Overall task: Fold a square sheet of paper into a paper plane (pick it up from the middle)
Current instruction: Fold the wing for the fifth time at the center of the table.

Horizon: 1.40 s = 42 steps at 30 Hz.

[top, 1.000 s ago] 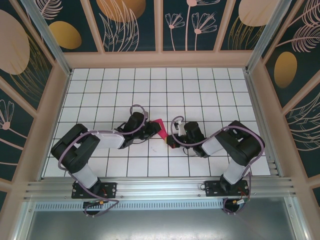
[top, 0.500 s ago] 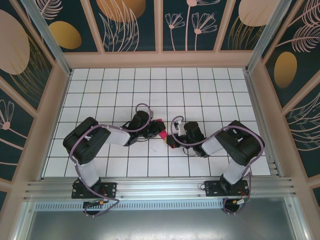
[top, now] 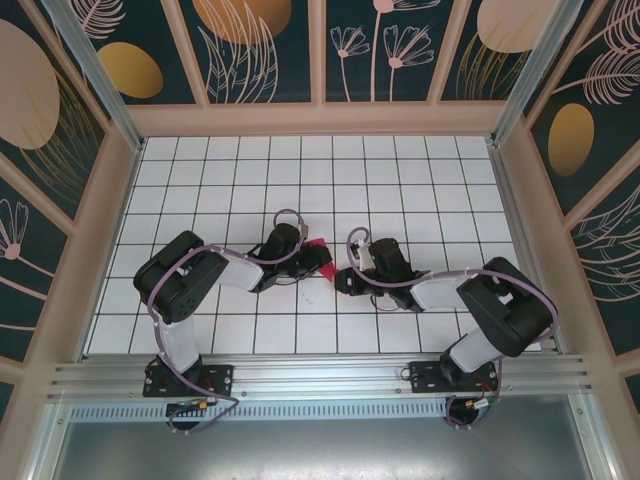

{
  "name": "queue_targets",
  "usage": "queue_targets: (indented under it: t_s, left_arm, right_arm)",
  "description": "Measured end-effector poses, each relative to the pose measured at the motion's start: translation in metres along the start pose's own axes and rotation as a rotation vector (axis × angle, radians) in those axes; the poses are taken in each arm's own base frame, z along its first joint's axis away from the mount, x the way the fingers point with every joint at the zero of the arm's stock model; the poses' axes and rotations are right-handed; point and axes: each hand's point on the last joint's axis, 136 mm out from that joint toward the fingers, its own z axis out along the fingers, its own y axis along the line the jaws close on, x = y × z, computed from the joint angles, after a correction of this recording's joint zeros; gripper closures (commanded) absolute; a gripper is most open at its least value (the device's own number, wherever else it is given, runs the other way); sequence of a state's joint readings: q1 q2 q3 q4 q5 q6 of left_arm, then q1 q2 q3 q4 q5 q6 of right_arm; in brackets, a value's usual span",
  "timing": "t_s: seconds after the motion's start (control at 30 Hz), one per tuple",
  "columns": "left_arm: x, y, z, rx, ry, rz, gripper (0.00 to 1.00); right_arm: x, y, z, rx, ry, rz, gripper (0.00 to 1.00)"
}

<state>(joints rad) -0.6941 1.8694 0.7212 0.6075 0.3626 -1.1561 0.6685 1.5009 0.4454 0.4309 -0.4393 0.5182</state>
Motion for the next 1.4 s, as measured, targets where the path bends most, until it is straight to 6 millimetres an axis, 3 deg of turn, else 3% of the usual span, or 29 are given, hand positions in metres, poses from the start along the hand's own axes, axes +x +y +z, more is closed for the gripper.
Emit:
queue_targets:
  t_s: [0.37,0.73,0.97,1.17,1.4]
  left_arm:
    - [-0.001,-0.002,0.001,-0.001,0.001,0.016,0.71]
    - [-0.001,-0.005,0.003,-0.004,0.013,0.051,0.71]
    - [0.001,-0.003,0.005,-0.014,0.026,0.060,0.71]
    - [0.001,-0.002,0.007,-0.021,0.036,0.070,0.72]
    - [0.001,-0.003,0.009,-0.027,0.041,0.077,0.73]
  right_arm:
    - [0.002,-0.004,0.001,0.027,0.065,0.031,0.96]
    - [0.014,-0.021,0.007,0.055,0.093,0.073,1.00]
    - [0.013,-0.022,0.007,0.052,0.090,0.082,0.96]
    - [0.007,-0.014,-0.003,0.045,0.072,0.083,0.81]
    - [0.015,-0.015,-0.010,0.069,0.108,0.087,0.79]
